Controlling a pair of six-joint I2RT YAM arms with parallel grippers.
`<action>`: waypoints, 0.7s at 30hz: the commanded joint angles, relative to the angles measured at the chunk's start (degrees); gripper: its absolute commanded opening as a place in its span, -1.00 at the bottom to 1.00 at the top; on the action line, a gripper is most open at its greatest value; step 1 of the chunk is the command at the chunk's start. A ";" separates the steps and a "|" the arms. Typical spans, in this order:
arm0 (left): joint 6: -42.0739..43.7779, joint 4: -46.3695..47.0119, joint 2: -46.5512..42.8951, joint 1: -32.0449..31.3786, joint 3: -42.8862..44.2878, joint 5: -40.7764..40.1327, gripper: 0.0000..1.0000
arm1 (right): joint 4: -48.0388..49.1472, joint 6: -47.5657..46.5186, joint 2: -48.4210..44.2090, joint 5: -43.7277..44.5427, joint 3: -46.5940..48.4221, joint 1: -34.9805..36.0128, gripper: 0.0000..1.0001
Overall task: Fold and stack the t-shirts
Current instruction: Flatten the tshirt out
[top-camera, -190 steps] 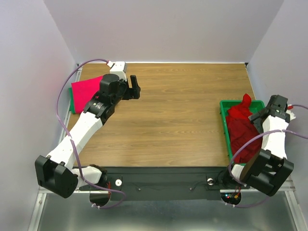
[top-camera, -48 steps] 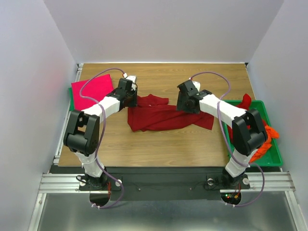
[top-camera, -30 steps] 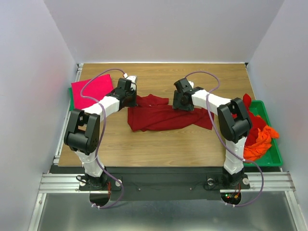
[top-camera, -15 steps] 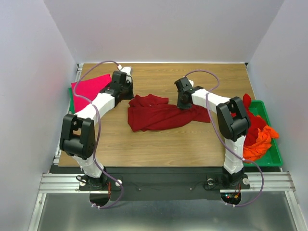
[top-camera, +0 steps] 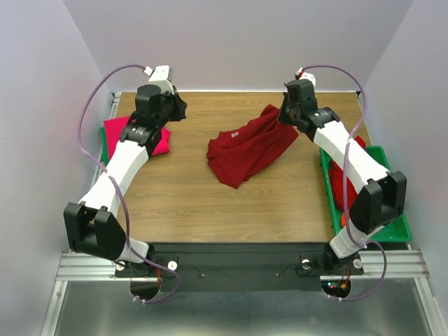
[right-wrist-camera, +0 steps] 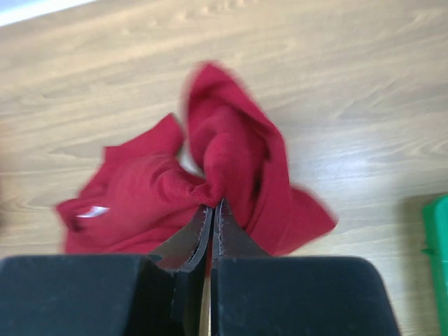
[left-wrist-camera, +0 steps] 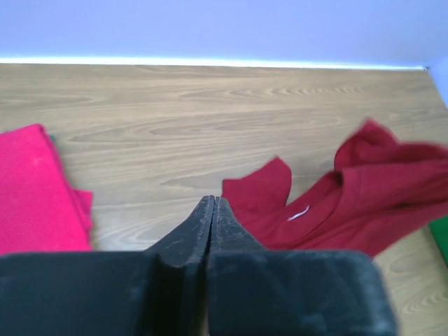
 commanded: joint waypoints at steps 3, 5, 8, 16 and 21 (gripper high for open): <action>-3.50 6.05 6.38 -0.25 -5.50 13.21 0.02 | -0.32 -0.35 0.18 0.86 -2.50 0.04 -0.99; -4.91 8.08 7.79 -0.33 -6.12 17.16 0.20 | -0.32 0.89 0.89 0.06 -3.47 -0.05 -0.99; -3.60 8.97 11.74 -1.82 -5.07 20.59 0.31 | -0.23 1.85 2.38 -1.43 -4.61 -0.05 -0.99; -0.52 8.44 21.41 -4.64 -3.49 21.14 0.33 | -0.32 3.26 4.93 -3.10 -5.41 -0.05 -0.99; 0.71 6.77 24.41 -5.52 -1.64 20.87 0.30 | -0.32 3.53 5.28 -3.37 -5.85 -0.05 -0.99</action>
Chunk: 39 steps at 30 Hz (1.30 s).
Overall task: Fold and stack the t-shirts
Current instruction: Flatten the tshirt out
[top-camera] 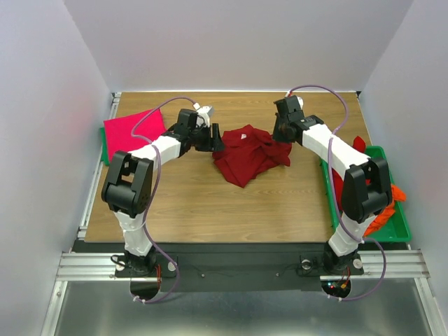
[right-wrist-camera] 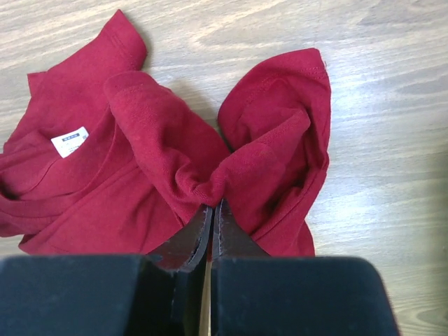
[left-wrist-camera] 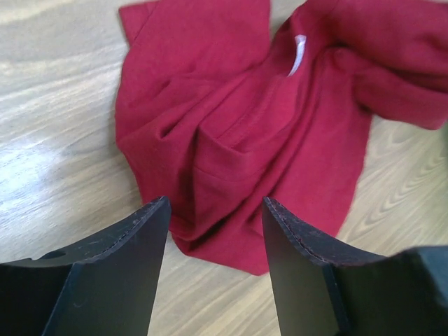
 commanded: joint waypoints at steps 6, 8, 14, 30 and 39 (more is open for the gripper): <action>2.05 0.82 1.92 -1.17 3.91 0.30 0.24 | 1.21 1.19 0.04 -0.61 0.34 -0.03 -0.99; 2.05 0.82 2.45 -1.26 4.09 0.74 0.13 | 1.30 1.36 0.21 -0.70 0.34 -0.03 -0.99; 2.14 0.82 4.48 -1.79 5.32 2.94 0.08 | 1.21 1.36 0.39 -0.53 0.16 -0.03 -0.99; 0.73 -5.59 -9.38 0.66 9.89 -6.55 -1.00 | 0.25 -1.18 -8.74 7.46 3.76 -0.64 -0.99; -3.13 -9.20 -25.48 1.73 12.44 -5.94 -1.00 | -3.53 -3.64 -19.20 16.60 10.09 -1.78 -0.99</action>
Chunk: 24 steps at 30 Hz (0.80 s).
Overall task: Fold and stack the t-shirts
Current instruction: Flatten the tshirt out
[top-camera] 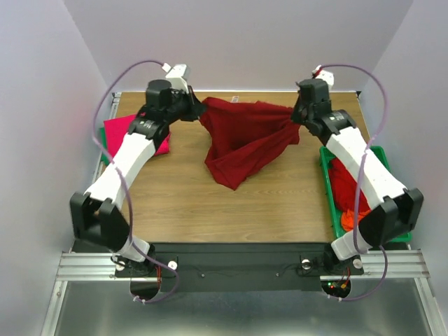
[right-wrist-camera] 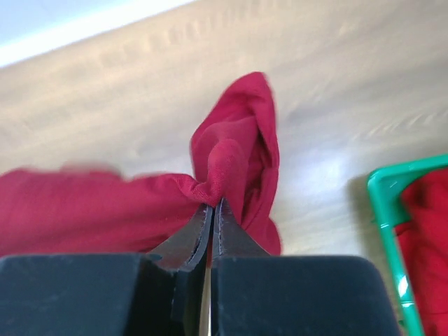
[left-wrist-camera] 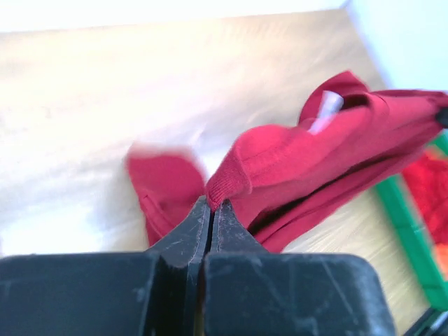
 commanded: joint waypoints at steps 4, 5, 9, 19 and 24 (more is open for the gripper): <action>-3.60 -0.12 -12.10 -0.33 3.31 3.27 -1.00 | -0.91 -4.99 -10.06 12.13 8.62 -0.49 -0.99; -3.69 -0.91 -12.82 -0.33 3.75 4.49 -1.00 | -1.00 -5.51 -10.77 12.92 9.50 -0.49 -0.99; -4.04 -2.58 -15.81 -0.33 5.77 8.72 -1.00 | -1.71 -8.06 -13.06 15.38 14.33 -0.49 -0.99; -6.77 -2.94 -16.43 -0.15 8.77 15.76 -1.00 | -2.06 -19.56 -2.80 18.64 35.04 -0.49 -0.99; -6.95 -1.10 -10.03 1.43 1.40 13.39 -1.00 | 1.88 -21.17 11.61 12.25 43.49 -2.33 -0.99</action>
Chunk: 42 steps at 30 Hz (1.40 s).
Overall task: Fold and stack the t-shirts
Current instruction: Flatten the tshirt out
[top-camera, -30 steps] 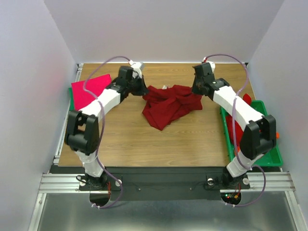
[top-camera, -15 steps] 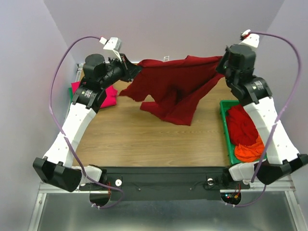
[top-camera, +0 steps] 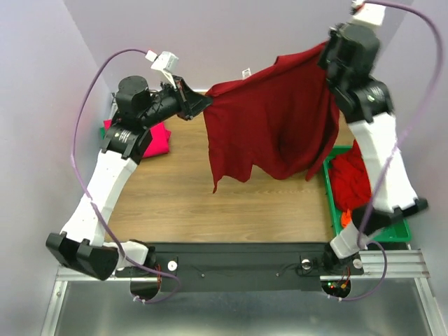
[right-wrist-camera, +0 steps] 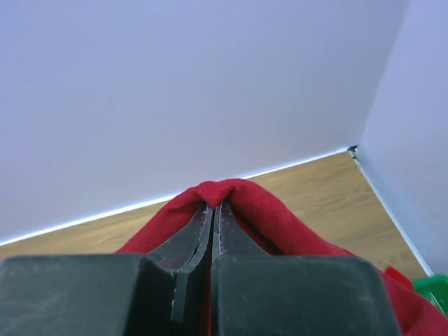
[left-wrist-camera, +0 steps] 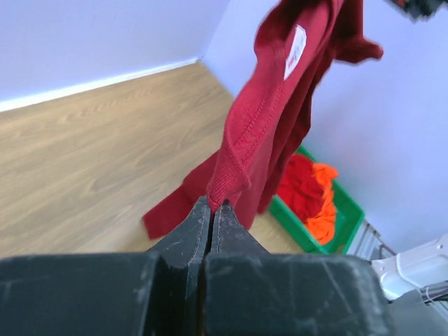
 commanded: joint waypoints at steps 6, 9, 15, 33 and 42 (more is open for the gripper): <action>1.96 2.99 16.48 4.83 -4.48 -13.43 -0.71 | 4.83 1.90 33.29 -12.04 17.67 -5.50 -0.87; 4.41 0.01 24.82 5.53 0.26 -20.54 0.21 | 4.22 9.43 36.22 -21.34 13.68 -5.59 0.35; 9.07 -1.50 24.77 5.18 -5.04 -15.94 0.63 | 4.30 12.19 25.35 -25.59 -3.39 -5.06 0.99; 11.73 -8.09 22.57 -5.28 -23.44 -19.95 0.54 | 5.62 19.74 -4.12 -28.05 -48.49 -4.54 0.98; 10.66 -8.44 27.90 -10.44 -21.00 -27.15 0.60 | 5.62 22.73 -11.48 -28.58 -58.22 -4.54 0.99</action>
